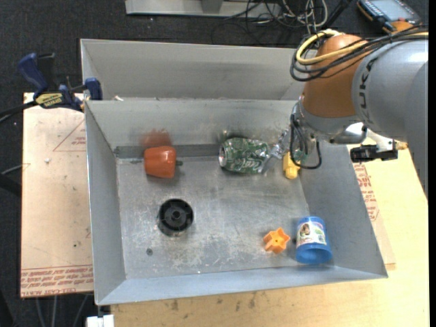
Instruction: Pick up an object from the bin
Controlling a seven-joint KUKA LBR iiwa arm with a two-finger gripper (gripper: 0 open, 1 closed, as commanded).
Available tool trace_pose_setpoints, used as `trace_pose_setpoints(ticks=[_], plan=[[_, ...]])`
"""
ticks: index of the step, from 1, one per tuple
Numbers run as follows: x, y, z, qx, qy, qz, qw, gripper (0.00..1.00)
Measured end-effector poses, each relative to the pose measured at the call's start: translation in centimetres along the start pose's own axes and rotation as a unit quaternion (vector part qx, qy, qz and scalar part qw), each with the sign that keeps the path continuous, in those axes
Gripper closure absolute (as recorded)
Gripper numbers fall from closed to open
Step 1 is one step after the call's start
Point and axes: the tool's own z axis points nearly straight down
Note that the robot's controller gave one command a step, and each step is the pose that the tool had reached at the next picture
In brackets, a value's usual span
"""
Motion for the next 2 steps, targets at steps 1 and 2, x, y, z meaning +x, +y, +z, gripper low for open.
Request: trace_pose_setpoints(ticks=[1,2], plan=[[1.2,-0.3,0.6,0.007,0.0145,-0.003,0.9999,1.00],[0.4,-0.2,-3.2,0.002,0.0056,-0.003,1.0000,1.00]])
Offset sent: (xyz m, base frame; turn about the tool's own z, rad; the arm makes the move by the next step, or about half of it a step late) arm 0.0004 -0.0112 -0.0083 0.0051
